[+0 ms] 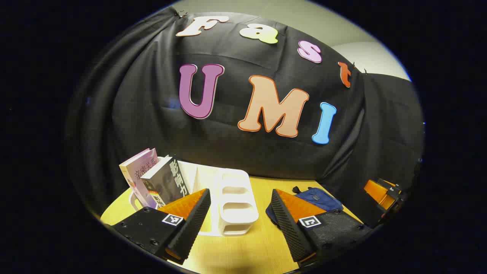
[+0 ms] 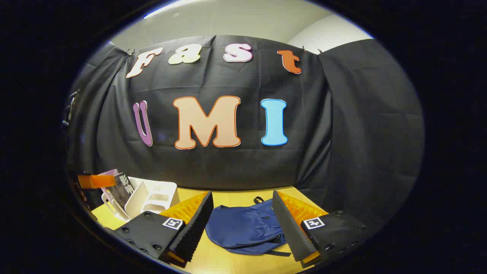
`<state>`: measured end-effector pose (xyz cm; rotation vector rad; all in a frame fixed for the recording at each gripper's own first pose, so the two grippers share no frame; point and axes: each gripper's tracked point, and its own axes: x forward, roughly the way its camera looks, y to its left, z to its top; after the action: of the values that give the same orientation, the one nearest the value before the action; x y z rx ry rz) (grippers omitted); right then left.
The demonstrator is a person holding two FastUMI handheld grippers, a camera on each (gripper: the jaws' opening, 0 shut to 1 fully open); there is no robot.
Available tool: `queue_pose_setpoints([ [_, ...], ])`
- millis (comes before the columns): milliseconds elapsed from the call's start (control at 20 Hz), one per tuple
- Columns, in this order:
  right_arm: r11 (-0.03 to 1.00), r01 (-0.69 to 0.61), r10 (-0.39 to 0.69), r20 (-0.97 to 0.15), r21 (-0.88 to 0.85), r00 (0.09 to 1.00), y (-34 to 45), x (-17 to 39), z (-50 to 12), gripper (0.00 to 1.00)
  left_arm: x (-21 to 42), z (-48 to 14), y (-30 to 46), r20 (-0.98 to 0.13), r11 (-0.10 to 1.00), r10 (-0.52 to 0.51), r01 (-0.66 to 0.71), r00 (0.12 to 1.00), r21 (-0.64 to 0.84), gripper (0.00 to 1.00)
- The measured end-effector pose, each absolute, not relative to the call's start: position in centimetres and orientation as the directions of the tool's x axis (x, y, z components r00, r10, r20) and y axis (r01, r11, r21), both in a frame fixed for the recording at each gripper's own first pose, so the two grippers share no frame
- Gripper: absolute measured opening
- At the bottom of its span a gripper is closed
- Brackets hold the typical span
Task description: Open the schoolbag, grab two books from the bookshelf and put them into the schoolbag.
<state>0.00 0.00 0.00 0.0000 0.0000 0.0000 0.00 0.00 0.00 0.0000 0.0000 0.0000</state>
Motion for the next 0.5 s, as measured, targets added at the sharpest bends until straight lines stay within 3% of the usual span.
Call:
queue_pose_setpoints([
  [50, 1.000, 0.001, -0.001, -0.023, -0.013, 1.000, -0.2, 0.2, -0.6, 0.98, 0.2, 0.2, 0.2, 0.007, 1.000, 0.010, -0.010, 1.000, 0.016, 0.90],
  [100, 1.000, -0.002, 0.001, -0.037, -0.022, 0.999, -0.4, 0.2, -1.2, 0.98, 0.5, 0.2, 0.1, 0.007, 1.000, 0.014, -0.015, 1.000, 0.026, 0.94],
  [500, 0.998, -0.036, 0.034, -0.046, -0.046, 0.998, -1.1, 1.7, -1.8, 1.00, 2.1, -0.2, -1.4, 0.006, 1.000, 0.019, -0.019, 1.000, 0.004, 0.94],
])
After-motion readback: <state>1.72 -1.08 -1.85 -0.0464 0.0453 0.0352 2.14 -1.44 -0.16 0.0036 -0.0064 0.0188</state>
